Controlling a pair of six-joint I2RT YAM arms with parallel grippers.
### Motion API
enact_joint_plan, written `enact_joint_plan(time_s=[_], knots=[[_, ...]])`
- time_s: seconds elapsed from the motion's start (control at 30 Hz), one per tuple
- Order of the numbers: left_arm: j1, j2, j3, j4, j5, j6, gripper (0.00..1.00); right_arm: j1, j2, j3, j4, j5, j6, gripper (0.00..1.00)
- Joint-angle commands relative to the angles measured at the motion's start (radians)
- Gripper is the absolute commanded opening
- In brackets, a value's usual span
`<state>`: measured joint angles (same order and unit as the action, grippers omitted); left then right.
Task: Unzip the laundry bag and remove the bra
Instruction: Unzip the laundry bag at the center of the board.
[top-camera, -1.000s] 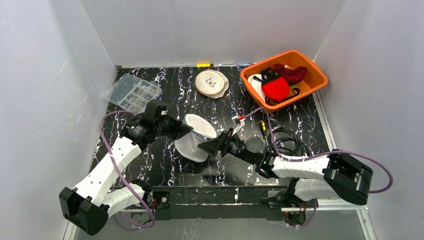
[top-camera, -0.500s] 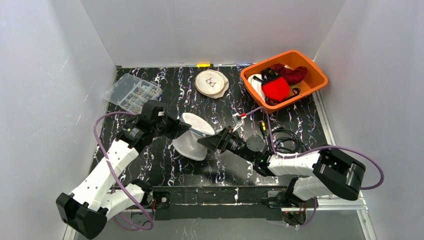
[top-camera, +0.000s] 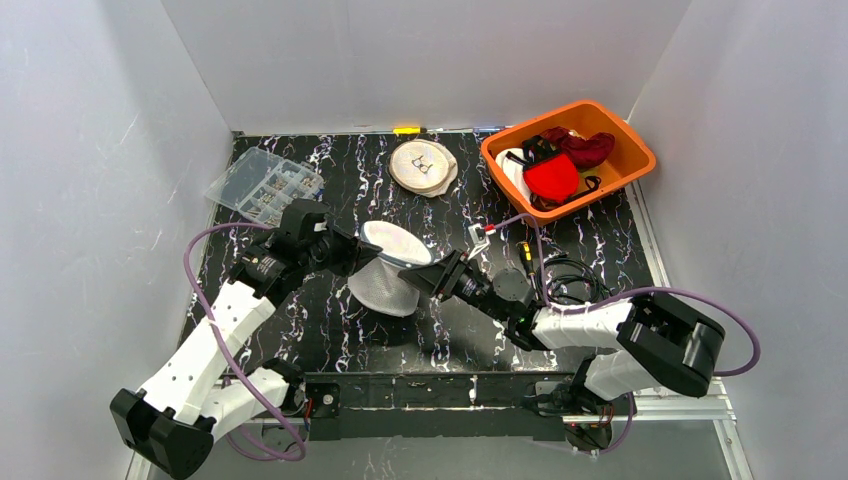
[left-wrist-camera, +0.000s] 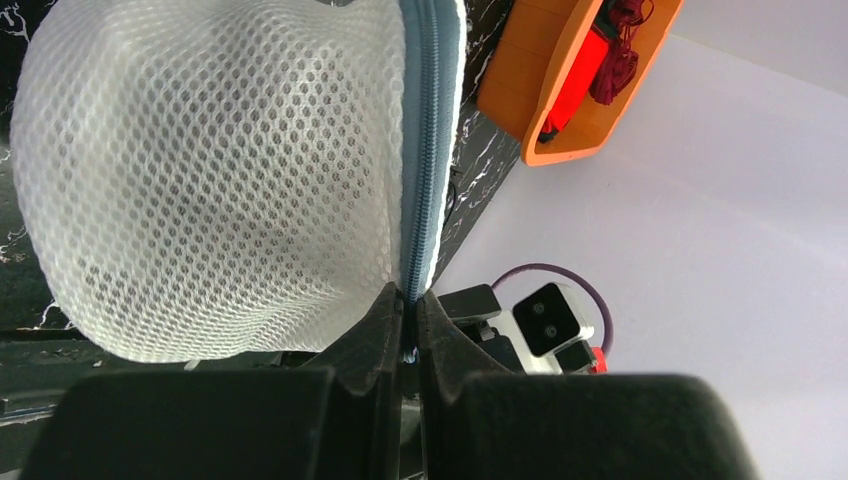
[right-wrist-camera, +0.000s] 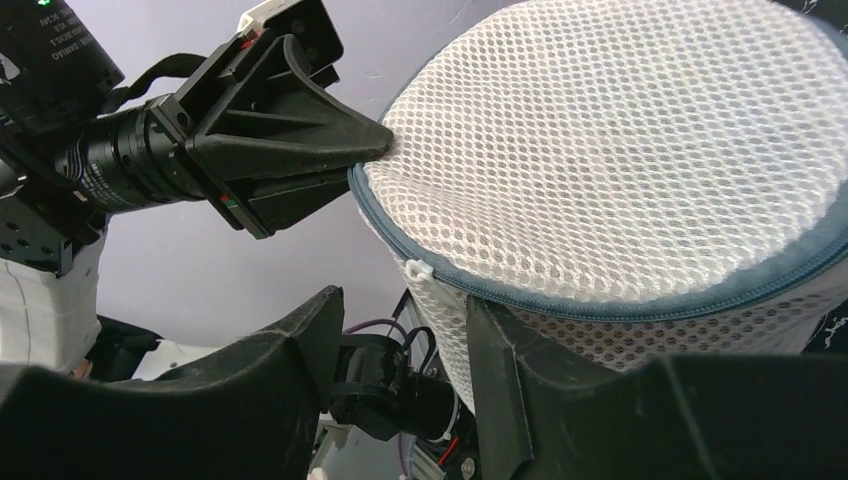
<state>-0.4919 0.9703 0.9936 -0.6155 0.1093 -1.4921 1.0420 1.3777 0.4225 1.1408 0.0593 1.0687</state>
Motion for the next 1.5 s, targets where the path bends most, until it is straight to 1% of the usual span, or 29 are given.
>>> enact_joint_plan(time_s=[0.0,0.1,0.17,0.23,0.33,0.5,0.73,1.03,1.27,1.47], knots=[[0.004,-0.035,0.047,-0.008,-0.014,-0.009,0.0,-0.013,0.004,-0.004,0.071,0.026,0.009,0.6],[0.004,-0.036,0.055,-0.008,-0.01,-0.011,0.0,-0.014,0.02,-0.006,0.09,0.018,0.008,0.68],[0.004,-0.039,0.06,-0.008,-0.009,-0.013,0.0,-0.015,0.028,-0.006,0.108,0.014,0.007,0.69],[0.004,-0.042,0.064,-0.008,-0.011,-0.013,0.0,-0.015,0.032,-0.007,0.128,0.01,0.004,0.68],[0.004,-0.047,0.065,-0.007,-0.014,-0.013,0.0,-0.015,0.034,-0.007,0.154,0.008,-0.001,0.63],[0.004,-0.051,0.063,-0.011,-0.019,-0.014,0.0,-0.015,0.013,-0.016,0.167,0.019,-0.007,0.49],[0.004,-0.05,0.062,-0.011,-0.021,-0.016,0.0,-0.015,-0.022,-0.03,0.152,0.04,-0.023,0.42],[0.004,-0.05,0.058,-0.01,-0.019,-0.016,0.0,-0.015,-0.024,-0.033,0.149,0.045,-0.025,0.33],[0.004,-0.051,0.057,-0.011,-0.022,-0.016,0.0,-0.016,-0.028,-0.035,0.144,0.045,-0.026,0.22],[0.004,-0.053,0.051,-0.011,-0.021,-0.016,0.0,-0.015,-0.044,-0.042,0.128,0.045,-0.04,0.08]])
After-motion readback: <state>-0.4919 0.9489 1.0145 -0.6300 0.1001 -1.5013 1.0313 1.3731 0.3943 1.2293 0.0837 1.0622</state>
